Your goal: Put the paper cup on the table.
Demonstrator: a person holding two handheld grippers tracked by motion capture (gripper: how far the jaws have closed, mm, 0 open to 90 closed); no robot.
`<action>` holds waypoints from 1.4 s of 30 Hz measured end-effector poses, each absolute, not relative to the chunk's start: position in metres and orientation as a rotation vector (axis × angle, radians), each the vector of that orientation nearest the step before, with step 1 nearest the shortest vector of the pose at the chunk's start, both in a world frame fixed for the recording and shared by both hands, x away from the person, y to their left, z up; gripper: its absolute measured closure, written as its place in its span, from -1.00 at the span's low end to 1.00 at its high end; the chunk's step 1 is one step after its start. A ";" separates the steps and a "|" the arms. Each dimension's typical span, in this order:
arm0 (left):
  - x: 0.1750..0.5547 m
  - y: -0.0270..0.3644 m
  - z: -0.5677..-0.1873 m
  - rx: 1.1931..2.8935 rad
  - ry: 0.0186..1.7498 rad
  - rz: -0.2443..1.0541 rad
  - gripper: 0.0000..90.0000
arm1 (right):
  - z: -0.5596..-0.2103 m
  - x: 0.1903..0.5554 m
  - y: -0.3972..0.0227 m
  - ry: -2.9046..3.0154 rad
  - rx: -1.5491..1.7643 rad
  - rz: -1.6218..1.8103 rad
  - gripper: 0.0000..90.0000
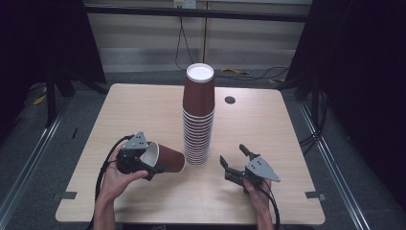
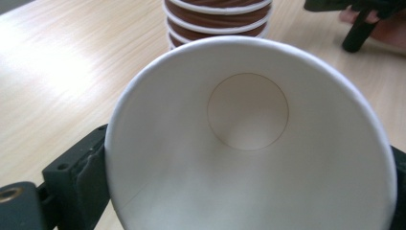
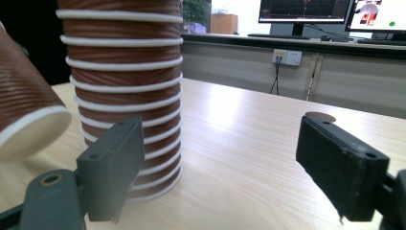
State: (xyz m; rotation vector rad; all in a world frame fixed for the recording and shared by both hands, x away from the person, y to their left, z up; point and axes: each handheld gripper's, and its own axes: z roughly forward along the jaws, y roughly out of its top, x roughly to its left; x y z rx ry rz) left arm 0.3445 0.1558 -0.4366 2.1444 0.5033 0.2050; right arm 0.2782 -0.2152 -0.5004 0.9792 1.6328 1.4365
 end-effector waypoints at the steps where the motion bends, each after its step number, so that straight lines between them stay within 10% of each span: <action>1: 0.345 0.156 -0.435 2.152 0.502 0.206 -0.90 | -0.501 0.278 -0.215 1.638 0.979 1.426 -0.62; 42: 0.405 0.166 -0.400 2.361 0.639 0.254 -0.91 | -0.505 0.271 -0.225 1.590 0.935 1.537 -0.62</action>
